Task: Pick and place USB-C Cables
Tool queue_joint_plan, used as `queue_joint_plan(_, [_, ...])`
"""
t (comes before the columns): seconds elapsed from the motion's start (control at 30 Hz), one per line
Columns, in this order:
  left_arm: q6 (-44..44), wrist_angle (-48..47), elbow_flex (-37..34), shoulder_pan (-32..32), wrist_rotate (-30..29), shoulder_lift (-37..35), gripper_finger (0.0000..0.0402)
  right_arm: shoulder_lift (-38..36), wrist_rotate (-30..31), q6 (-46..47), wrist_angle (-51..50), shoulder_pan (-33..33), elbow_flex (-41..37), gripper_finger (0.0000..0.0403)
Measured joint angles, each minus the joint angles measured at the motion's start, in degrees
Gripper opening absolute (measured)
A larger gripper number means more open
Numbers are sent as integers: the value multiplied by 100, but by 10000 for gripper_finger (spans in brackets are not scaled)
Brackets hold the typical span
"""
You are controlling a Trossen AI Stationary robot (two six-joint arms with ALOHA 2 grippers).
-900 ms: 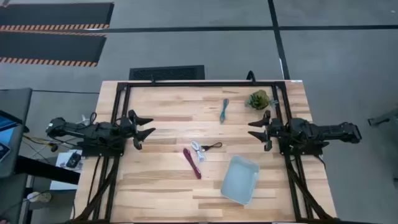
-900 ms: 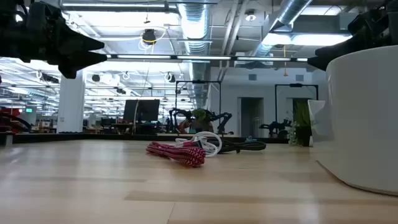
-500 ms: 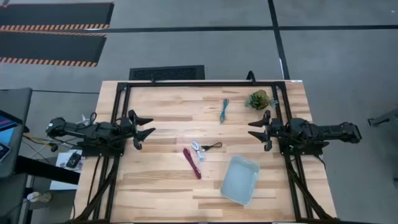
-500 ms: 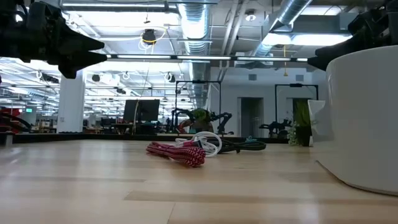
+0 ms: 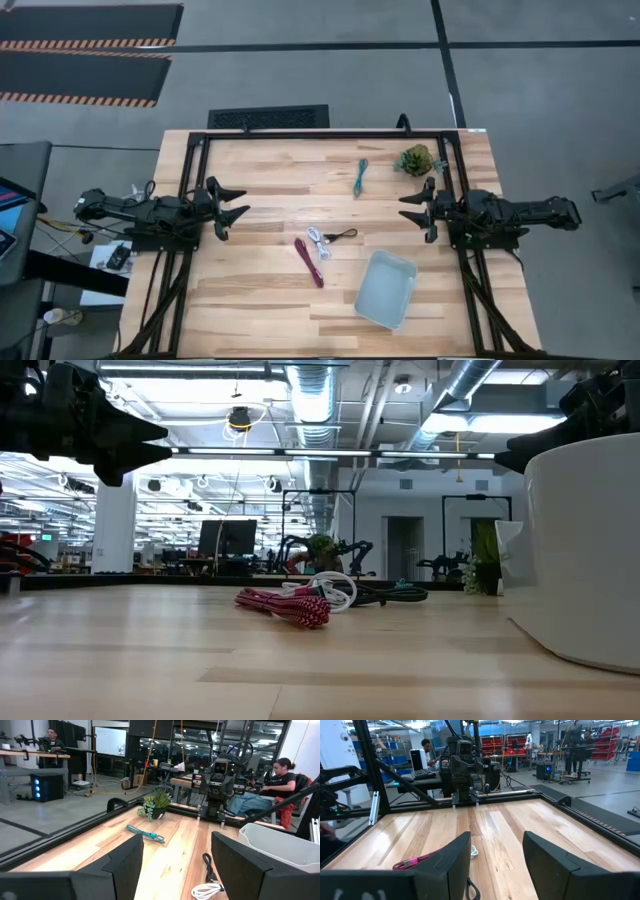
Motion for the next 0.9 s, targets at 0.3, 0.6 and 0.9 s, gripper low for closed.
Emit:
queue_joint_plan(0.3, [0,0,0,0,-1,0,219,0,-2,0,-1,0,1,205])
queue_joint_plan(0.6, [0,0,-1,2,0,0,219,0,0,0,-2,2,2,205])
queue_joint_plan(0.9, [-343,0,0,2,1,0,219,1,0,-304,6,0,0,205])
